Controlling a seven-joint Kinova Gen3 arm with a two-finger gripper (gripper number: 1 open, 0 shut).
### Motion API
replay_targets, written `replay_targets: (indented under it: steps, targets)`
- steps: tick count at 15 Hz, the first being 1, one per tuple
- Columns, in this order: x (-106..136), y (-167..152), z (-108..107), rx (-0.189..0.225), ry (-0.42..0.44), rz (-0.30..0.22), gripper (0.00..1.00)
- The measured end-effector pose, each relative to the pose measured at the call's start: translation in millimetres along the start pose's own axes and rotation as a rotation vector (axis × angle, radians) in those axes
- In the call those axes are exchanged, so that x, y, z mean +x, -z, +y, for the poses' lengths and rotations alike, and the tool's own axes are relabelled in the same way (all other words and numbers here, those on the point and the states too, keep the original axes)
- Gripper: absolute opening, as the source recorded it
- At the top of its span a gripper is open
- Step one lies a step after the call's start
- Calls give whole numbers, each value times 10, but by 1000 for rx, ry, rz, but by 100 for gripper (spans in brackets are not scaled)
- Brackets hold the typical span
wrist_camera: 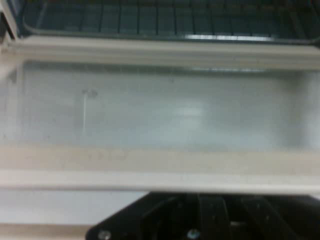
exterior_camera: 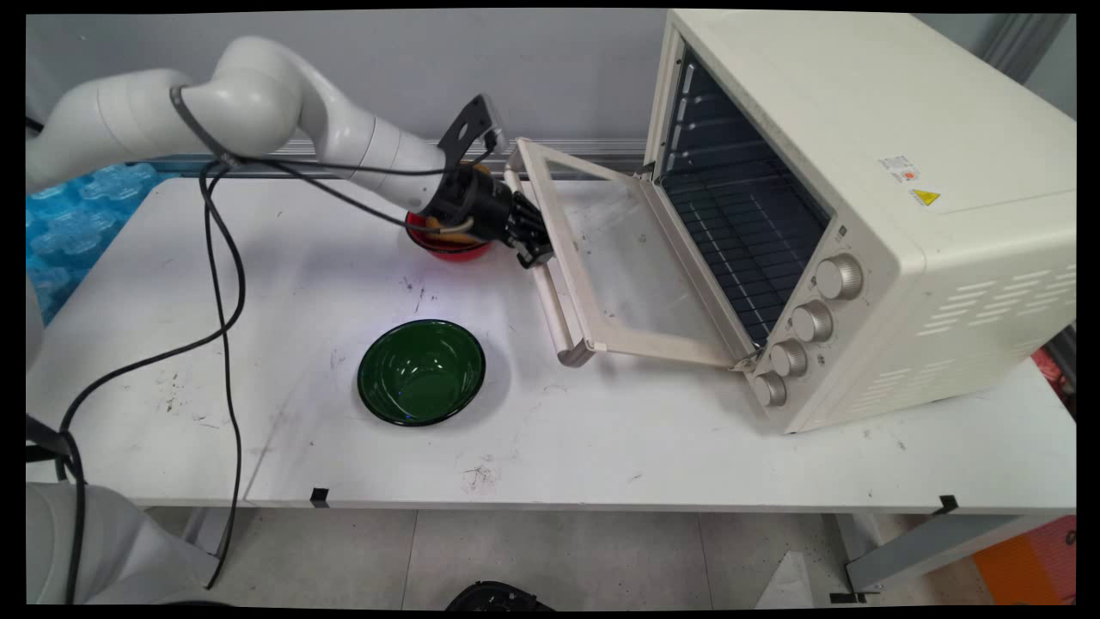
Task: Open the oven
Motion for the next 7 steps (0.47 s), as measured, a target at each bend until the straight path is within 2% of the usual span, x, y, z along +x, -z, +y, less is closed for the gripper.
replay_targets:
  steps: [7]
  targets:
    - [-294, -18, -13, 5, 31, 40, 0]
